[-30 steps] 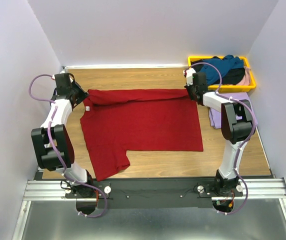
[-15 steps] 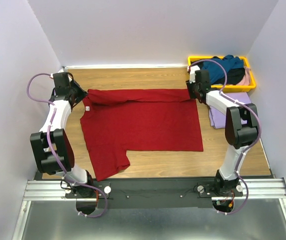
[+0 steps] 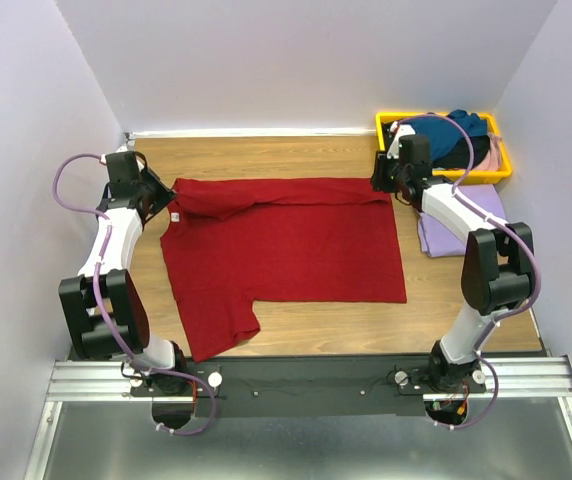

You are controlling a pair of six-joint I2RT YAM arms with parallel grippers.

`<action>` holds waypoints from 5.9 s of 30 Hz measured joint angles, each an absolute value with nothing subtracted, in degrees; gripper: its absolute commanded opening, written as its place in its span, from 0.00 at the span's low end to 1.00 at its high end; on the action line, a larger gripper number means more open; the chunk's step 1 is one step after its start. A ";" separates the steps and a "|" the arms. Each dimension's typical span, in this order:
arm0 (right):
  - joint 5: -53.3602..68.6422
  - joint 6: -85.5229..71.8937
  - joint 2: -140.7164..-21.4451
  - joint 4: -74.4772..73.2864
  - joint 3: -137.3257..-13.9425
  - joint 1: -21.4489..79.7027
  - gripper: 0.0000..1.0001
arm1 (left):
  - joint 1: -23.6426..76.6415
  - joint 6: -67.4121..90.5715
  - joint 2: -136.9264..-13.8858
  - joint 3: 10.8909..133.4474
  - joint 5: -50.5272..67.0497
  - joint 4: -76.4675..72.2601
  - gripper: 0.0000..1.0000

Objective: Fold and stack the t-shirts
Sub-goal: Fold the tshirt

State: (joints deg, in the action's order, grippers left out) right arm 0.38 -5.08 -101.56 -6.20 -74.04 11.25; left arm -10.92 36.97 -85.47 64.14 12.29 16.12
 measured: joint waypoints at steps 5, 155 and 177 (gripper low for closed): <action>4.38 -9.72 -101.67 -7.18 -72.40 11.25 0.50 | -10.92 36.99 -83.50 61.56 12.29 16.34 0.00; 16.14 10.66 -126.02 -10.33 -92.62 47.40 0.35 | -3.68 39.24 -80.55 42.33 6.07 19.57 0.01; 6.72 -0.60 -111.70 -12.49 -81.36 27.70 0.63 | -7.86 37.28 -91.48 64.53 -2.28 14.41 0.64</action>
